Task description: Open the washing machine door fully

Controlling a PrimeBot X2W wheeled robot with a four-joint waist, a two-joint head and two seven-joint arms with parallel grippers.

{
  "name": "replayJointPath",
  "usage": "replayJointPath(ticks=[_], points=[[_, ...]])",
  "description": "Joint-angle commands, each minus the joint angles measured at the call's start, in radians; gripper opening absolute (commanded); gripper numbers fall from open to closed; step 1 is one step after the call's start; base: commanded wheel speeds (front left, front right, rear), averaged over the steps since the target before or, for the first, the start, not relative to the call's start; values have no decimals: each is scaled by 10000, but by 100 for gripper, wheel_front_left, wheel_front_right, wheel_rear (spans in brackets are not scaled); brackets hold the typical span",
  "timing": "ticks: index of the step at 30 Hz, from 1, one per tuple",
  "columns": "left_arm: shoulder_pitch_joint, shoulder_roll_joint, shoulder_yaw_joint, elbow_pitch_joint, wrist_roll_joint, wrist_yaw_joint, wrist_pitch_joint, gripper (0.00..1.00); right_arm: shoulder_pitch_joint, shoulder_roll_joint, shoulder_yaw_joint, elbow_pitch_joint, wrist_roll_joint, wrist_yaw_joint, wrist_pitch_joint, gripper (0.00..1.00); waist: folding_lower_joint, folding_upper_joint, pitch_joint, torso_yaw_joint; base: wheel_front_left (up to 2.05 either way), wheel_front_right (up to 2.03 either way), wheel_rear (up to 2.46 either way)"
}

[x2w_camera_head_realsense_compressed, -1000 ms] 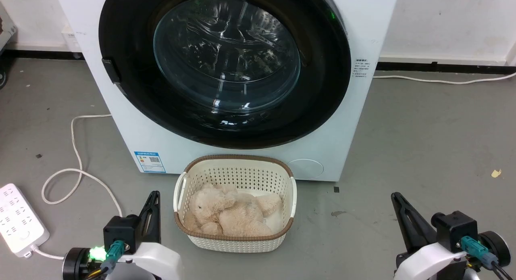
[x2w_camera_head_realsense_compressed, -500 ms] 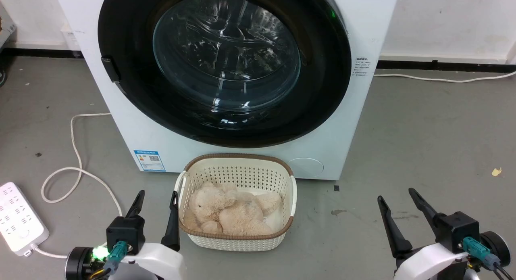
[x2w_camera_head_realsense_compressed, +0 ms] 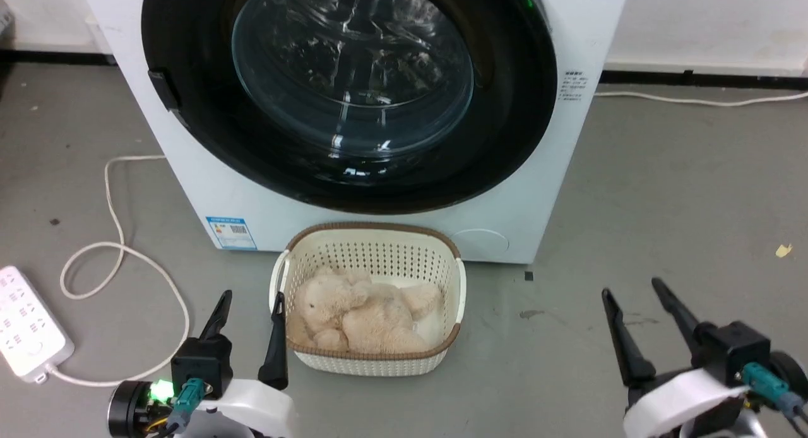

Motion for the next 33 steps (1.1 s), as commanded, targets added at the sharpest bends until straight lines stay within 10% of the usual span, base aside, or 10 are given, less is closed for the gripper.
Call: replayJointPath(ticks=[1, 19, 20, 21, 33], points=[[-143, 1, -67, -73, -21, 51, -117, 100, -303, -45, -31, -71, 106, -2, -124, 100, 0, 0, 116, 15, 0, 0, 0], [-572, 2, -390, -264, -95, 234, -493, 100, -2424, -668, -341, 60, 1384, -3, 265, 100, 0, 0, 1093, 177, 0, 0, 0], [-591, 2, -406, -272, -99, 243, -514, 100, -2566, -690, -372, 92, 1484, -3, 316, 41, 0, 0, 1139, 193, 0, 0, 0], [-610, 2, -422, -281, -102, 255, -535, 100, -2720, -720, -393, 124, 1572, -3, 353, 4, 0, 0, 1186, 204, 0, 0, 0], [-858, 3, -605, -367, -139, 355, -786, 100, -4977, -771, -1008, 1237, 2854, -4, 945, 0, 0, 0, 1733, 396, 0, 0, 0]])
